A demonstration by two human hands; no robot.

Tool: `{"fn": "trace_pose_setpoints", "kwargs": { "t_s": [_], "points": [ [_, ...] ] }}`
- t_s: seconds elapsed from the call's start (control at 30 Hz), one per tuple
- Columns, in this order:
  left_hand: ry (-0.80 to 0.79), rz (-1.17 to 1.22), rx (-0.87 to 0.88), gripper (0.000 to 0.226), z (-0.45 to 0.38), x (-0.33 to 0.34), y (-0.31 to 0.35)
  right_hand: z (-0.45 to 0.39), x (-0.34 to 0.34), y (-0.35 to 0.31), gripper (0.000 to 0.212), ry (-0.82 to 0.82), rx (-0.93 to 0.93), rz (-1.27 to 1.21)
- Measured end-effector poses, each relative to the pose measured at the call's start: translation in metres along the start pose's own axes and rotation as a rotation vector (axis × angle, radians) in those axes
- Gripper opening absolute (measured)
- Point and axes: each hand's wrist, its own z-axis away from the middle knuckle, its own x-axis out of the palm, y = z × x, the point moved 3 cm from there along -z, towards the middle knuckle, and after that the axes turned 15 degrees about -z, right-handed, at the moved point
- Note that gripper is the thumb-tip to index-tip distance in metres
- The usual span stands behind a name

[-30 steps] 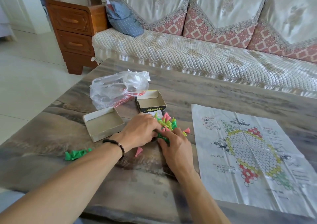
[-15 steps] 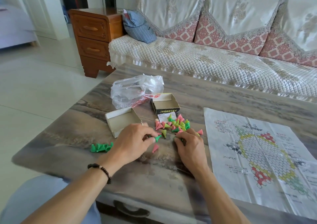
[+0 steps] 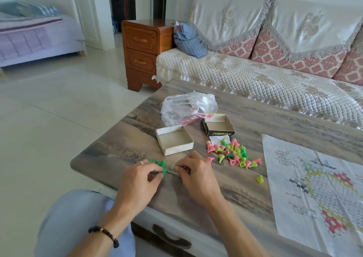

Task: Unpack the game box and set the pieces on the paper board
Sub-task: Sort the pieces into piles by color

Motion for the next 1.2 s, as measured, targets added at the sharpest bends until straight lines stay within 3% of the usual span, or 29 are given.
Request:
{"fn": "trace_pose_setpoints", "kwargs": {
  "t_s": [0.2,0.43,0.87,1.2],
  "points": [
    [-0.022,-0.05,-0.062,0.016,-0.004,0.001,-0.014,0.0,0.025,0.001,0.008,-0.097,0.027,0.033],
    [-0.052,-0.028,-0.037,0.023,-0.002,-0.001,-0.014,-0.002,0.025,0.002,0.038,-0.07,0.098,0.032],
    [-0.041,-0.037,0.008,0.035,0.0,-0.003,-0.019,0.001,0.021,0.001,0.04,-0.043,0.04,0.039],
    [0.034,-0.074,0.205,0.029,-0.023,0.015,0.043,0.016,-0.052,0.018,0.031,0.165,0.055,0.135]
  ]
}}
